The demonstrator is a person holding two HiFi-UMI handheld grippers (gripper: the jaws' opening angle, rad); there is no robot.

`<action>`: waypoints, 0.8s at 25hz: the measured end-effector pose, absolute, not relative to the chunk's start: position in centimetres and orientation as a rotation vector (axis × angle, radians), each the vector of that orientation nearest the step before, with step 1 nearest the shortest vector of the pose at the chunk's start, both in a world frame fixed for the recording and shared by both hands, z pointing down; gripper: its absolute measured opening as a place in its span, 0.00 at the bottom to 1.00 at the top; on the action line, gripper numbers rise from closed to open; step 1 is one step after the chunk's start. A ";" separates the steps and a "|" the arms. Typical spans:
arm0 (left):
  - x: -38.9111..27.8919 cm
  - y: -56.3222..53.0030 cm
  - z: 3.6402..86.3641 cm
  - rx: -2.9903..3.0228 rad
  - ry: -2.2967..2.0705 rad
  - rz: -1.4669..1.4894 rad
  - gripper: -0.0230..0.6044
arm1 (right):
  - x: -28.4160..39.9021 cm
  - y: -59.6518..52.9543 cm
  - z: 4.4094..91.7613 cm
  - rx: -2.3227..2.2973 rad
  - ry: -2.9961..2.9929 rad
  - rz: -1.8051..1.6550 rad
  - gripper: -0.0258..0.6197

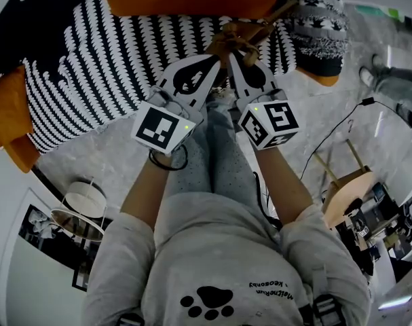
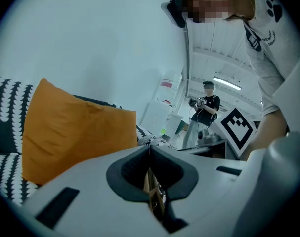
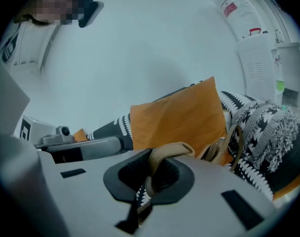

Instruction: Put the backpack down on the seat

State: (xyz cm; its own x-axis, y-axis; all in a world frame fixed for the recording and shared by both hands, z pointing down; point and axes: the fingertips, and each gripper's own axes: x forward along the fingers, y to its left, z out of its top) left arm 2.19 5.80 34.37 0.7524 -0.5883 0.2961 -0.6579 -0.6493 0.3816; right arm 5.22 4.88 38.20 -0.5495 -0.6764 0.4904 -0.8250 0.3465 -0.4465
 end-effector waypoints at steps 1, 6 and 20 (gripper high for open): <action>2.1 5.8 34.7 2.468 -0.931 0.213 0.07 | 5.0 4.8 38.3 1.356 -2.380 0.997 0.09; 0.3 5.0 34.7 2.430 -0.926 0.252 0.07 | 3.4 4.0 37.8 1.347 -2.343 1.033 0.09; -2.5 4.4 37.1 2.376 -0.957 0.279 0.07 | -0.3 1.9 41.1 1.313 -2.267 1.043 0.09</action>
